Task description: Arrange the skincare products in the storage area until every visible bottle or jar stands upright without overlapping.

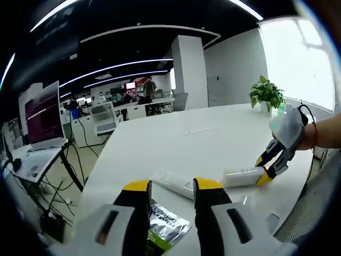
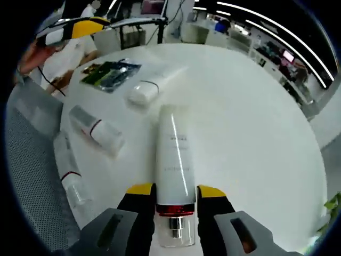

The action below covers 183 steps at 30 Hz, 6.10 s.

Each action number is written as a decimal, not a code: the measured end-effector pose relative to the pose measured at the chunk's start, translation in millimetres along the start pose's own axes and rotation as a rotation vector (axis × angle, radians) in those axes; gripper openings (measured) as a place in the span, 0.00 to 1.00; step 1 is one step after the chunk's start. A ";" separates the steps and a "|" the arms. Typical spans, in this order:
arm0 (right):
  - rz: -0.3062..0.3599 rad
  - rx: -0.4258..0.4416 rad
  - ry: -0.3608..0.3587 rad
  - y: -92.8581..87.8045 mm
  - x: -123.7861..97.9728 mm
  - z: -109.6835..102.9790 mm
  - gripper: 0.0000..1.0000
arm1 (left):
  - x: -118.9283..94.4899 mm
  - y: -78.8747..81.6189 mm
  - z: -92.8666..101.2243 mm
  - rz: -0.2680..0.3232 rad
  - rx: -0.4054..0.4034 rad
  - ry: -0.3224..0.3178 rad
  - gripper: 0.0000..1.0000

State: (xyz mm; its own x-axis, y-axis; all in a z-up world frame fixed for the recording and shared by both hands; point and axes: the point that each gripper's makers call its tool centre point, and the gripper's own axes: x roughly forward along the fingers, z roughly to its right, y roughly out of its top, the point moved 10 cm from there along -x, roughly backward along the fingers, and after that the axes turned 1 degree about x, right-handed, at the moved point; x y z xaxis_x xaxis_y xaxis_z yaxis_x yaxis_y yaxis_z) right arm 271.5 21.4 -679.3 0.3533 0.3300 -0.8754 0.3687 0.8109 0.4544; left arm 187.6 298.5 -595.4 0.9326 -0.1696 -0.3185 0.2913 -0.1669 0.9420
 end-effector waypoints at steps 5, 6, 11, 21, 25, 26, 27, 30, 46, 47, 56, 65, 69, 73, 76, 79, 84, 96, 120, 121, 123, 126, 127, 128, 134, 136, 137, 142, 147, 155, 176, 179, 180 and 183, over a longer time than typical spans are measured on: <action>-0.051 -0.039 0.015 6.5 3.2 2.3 0.26 | 0.5 -1.4 0.1 -0.008 0.001 -0.004 0.30; -0.054 -0.043 0.018 7.0 3.3 2.8 0.26 | 0.4 -1.9 -0.3 -0.012 -0.002 -0.003 0.30; -0.102 -0.060 0.054 14.6 7.2 4.5 0.26 | 0.4 -3.5 -1.6 -0.026 -0.022 -0.005 0.30; -0.274 0.022 0.137 27.8 15.7 11.7 0.27 | 0.8 -4.7 -1.8 -0.041 -0.034 -0.005 0.29; -0.312 0.023 0.143 31.2 17.2 10.4 0.28 | 1.5 -5.8 -2.3 -0.052 -0.040 -0.005 0.28; -0.321 0.022 0.142 32.0 17.6 10.0 0.29 | 1.6 -6.0 -2.1 -0.054 -0.039 -0.006 0.28; -0.332 0.016 0.143 32.9 18.1 9.6 0.29 | 1.9 -6.4 -1.9 -0.058 -0.035 -0.007 0.27; -0.344 0.020 0.146 33.7 18.6 10.2 0.29 | 2.7 -7.0 -0.1 -0.067 -0.018 -0.009 0.26; -0.362 0.032 0.136 33.8 17.6 6.2 0.31 | 1.2 -8.3 -0.3 -0.093 -0.027 -0.011 0.27; -0.360 0.029 0.134 33.5 17.4 5.8 0.31 | 1.3 -8.4 -0.3 -0.092 -0.028 -0.010 0.27; -0.364 0.042 0.123 33.1 17.8 5.4 0.31 | 1.4 -9.3 -0.3 -0.099 -0.023 -0.007 0.24; -0.379 0.022 0.125 34.9 18.3 3.5 0.31 | 1.1 -10.2 -0.5 -0.108 -0.020 -0.006 0.22; -0.370 -0.023 0.132 35.5 18.3 2.3 0.31 | 2.2 -11.8 -0.5 -0.123 -0.034 -0.010 0.23; -0.360 -0.092 0.144 37.1 18.9 1.6 0.31 | 4.4 -15.5 -1.4 -0.162 -0.054 -0.016 0.24; -0.365 -0.167 0.152 40.5 20.1 0.5 0.31 | 4.1 -16.1 -1.9 -0.168 -0.063 -0.014 0.24; -0.360 -0.270 0.171 43.5 21.2 -1.5 0.31 | 4.7 -17.1 -1.1 -0.180 -0.061 -0.016 0.24; -0.345 -0.394 0.199 46.0 21.5 -7.1 0.31 | 4.5 -17.6 -0.5 -0.189 -0.056 -0.019 0.25; -0.310 -0.477 0.271 50.2 21.6 -20.7 0.31 | 4.1 -19.3 -0.7 -0.204 -0.066 -0.020 0.24; -0.308 -0.630 0.271 53.6 20.1 -39.5 0.31 | 4.6 -21.8 3.1 -0.235 -0.053 -0.041 0.25; -0.308 -0.633 0.273 53.6 20.1 -40.0 0.31 | 4.7 -22.0 3.3 -0.237 -0.052 -0.042 0.25; -0.307 -0.629 0.278 53.8 20.2 -40.5 0.31 | 4.7 -22.2 3.5 -0.239 -0.050 -0.043 0.25; -0.307 -0.618 0.281 53.7 19.8 -40.8 0.31 | 5.0 -22.1 3.7 -0.241 -0.048 -0.045 0.25; -0.307 -0.615 0.281 53.7 19.7 -41.0 0.31 | 5.0 -22.1 3.6 -0.241 -0.047 -0.045 0.25; -0.305 -0.612 0.282 53.7 19.6 -41.2 0.31 | 5.0 -22.1 3.6 -0.242 -0.047 -0.046 0.25; -0.297 -0.603 0.283 53.2 19.1 -42.5 0.31 | 4.7 -22.2 3.0 -0.244 -0.045 -0.045 0.25; -0.293 -0.601 0.285 53.1 19.0 -42.6 0.31 | 4.7 -22.4 2.4 -0.245 -0.045 -0.044 0.25; -0.292 -0.599 0.286 53.1 19.0 -42.7 0.31 | 4.6 -22.6 2.2 -0.246 -0.046 -0.043 0.25; -0.295 -0.592 0.288 53.6 19.6 -42.6 0.31 | 4.5 -23.0 1.3 -0.248 -0.048 -0.040 0.25; -0.289 -0.582 0.296 53.5 20.0 -41.8 0.31 | 4.2 -23.3 0.9 -0.249 -0.053 -0.037 0.25; -0.203 -0.558 0.277 44.9 14.7 -40.8 0.32 | 3.8 -23.3 1.3 -0.251 -0.050 -0.037 0.25; 0.129 -0.084 0.056 -18.8 -8.2 -26.1 0.48 | 4.9 -25.4 3.3 -0.269 -0.051 -0.050 0.24; 0.200 -0.046 0.032 -26.3 -9.2 -29.7 0.45 | 5.3 -25.8 3.4 -0.273 -0.051 -0.051 0.24; 0.201 -0.038 0.035 -27.6 -9.0 -30.0 0.45 | 5.6 -26.1 3.5 -0.276 -0.050 -0.051 0.24; 0.222 0.016 0.035 -32.2 -8.4 -29.5 0.45 | 5.6 -26.5 3.7 -0.281 -0.047 -0.050 0.24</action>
State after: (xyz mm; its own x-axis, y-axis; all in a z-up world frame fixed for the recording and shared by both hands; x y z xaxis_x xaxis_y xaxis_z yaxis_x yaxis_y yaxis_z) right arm 231.3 6.8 -691.4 0.3976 0.5158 -0.7588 0.2993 0.7089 0.6387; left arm 184.3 298.4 -622.5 0.8025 -0.1711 -0.5717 0.5478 -0.1687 0.8194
